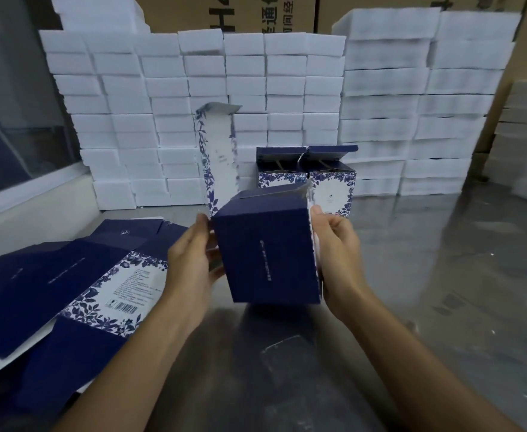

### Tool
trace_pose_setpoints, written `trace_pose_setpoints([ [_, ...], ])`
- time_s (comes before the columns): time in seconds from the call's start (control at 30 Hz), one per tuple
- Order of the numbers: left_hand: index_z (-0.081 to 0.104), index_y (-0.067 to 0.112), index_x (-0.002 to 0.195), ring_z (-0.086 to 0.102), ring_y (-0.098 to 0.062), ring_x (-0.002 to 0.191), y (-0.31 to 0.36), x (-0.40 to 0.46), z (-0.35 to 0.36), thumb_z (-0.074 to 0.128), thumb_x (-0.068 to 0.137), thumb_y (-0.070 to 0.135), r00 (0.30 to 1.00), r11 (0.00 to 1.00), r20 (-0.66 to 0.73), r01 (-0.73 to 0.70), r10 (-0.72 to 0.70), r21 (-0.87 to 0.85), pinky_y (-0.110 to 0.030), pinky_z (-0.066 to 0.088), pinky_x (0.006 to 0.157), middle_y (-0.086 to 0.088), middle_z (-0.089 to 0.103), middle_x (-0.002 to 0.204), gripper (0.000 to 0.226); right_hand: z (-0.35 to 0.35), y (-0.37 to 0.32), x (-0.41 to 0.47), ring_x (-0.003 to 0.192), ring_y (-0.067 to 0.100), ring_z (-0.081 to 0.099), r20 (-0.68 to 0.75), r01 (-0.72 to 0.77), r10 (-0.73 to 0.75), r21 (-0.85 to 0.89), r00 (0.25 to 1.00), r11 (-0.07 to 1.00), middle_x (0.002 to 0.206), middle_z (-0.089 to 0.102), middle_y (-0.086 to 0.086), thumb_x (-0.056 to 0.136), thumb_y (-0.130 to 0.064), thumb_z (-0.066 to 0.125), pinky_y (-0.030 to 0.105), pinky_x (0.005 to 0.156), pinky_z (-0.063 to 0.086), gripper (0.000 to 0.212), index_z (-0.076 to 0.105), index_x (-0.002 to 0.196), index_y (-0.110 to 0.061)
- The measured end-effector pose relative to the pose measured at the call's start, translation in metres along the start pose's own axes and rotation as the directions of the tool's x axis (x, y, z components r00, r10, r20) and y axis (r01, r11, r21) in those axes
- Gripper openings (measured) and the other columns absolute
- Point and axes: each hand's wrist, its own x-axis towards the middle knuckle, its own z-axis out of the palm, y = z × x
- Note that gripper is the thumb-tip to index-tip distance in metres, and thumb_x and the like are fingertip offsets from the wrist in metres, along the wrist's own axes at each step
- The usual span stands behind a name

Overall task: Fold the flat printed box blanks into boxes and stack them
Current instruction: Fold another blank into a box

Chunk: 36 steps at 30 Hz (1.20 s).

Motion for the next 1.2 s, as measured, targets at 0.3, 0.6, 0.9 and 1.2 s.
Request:
trace_pose_setpoints([
  [0.3,0.073,0.019,0.104,0.067,-0.012,0.067,0.011,-0.008,0.001,0.067,0.072,0.065,0.936,0.929,0.204,0.325,-0.288,-0.176,-0.032,0.057,0.056,-0.005,0.067,0.082,0.055,-0.005,-0.002,-0.002,0.113,0.024,0.069,0.271,-0.239,0.22,0.04,0.937,0.97,0.118,0.074,0.0,0.097,-0.064,0.036,0.05,0.101,0.052,0.057,0.07,0.123,-0.026],
  [0.6,0.075,0.021,0.102,0.072,-0.025,0.082,0.009,-0.001,-0.012,0.065,0.067,0.071,0.804,0.857,0.405,0.508,-0.437,-0.085,-0.045,0.055,0.074,-0.005,0.074,0.095,0.062,-0.006,0.007,-0.001,0.068,0.017,0.064,-0.028,0.076,-0.086,-0.259,0.996,0.963,0.065,0.067,0.005,0.1,-0.06,0.041,0.038,0.071,0.049,0.067,0.064,0.063,-0.011],
  [0.9,0.073,0.025,0.109,0.066,-0.031,0.11,-0.002,-0.006,0.003,0.061,0.071,0.055,0.851,0.873,0.338,0.468,-0.402,-0.141,-0.055,0.043,0.097,-0.006,0.072,0.116,0.049,-0.005,0.006,0.006,0.103,0.021,0.058,-0.242,-0.054,-0.007,-0.245,0.97,0.968,0.121,0.055,0.003,0.093,-0.069,0.038,0.048,0.094,0.048,0.051,0.05,0.108,-0.022],
  [1.2,0.073,0.025,0.102,0.072,-0.025,0.098,0.006,-0.005,-0.005,0.066,0.068,0.051,0.992,0.926,-0.078,0.067,-0.103,-0.372,-0.044,0.054,0.087,-0.003,0.075,0.105,0.043,0.018,0.002,-0.015,0.128,0.031,0.051,0.102,-0.301,0.308,-0.076,0.946,0.951,0.149,0.039,-0.006,0.084,-0.079,0.049,0.062,0.097,0.047,0.079,0.021,0.15,-0.045],
])
